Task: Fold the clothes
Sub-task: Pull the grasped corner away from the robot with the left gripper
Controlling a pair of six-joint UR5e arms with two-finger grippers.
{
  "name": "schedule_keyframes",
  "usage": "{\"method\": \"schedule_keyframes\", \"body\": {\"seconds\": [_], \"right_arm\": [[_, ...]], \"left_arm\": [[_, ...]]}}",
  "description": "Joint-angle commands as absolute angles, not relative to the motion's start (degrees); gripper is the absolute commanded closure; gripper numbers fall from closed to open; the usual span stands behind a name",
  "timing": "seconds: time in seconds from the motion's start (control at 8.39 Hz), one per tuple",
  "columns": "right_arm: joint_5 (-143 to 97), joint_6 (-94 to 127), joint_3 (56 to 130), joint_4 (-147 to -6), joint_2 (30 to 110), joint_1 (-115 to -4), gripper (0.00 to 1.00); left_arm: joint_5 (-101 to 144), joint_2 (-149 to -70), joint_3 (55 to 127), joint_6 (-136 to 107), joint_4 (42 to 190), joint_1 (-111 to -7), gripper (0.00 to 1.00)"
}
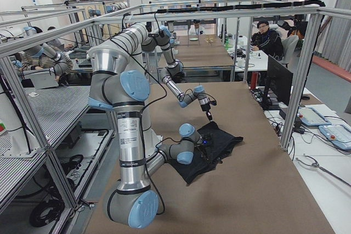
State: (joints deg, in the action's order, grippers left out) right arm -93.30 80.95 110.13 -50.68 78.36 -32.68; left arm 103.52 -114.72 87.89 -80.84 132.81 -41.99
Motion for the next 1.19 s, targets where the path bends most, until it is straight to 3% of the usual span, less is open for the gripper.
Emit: {"method": "schedule_keyframes", "body": {"seconds": [0.0,0.36,0.6,0.83,0.95,1.07], "right_arm": [[-93.3,81.5,110.3,-50.1,78.7,-32.5,0.06],[-93.3,81.7,110.3,-50.8,79.0,-32.4,0.06],[-93.3,81.7,110.2,-50.8,79.2,-32.4,0.06],[-93.3,81.7,110.1,-51.0,79.2,-32.3,0.06],[-93.3,81.7,110.1,-51.8,79.2,-32.3,0.06],[-93.3,81.7,110.1,-52.3,79.1,-32.2,0.06]], "left_arm": [[103.4,-127.7,76.1,-80.4,127.4,-46.3,1.0],[97.2,-142.5,59.7,-81.0,127.8,-46.9,1.0],[95.9,-148.4,54.8,-81.5,127.8,-46.0,1.0],[93.8,-147.9,54.5,-81.2,128.0,-45.8,1.0],[91.7,-147.7,54.6,-80.9,128.1,-45.7,0.68],[90.3,-146.9,54.5,-80.3,128.3,-45.7,0.14]]}}
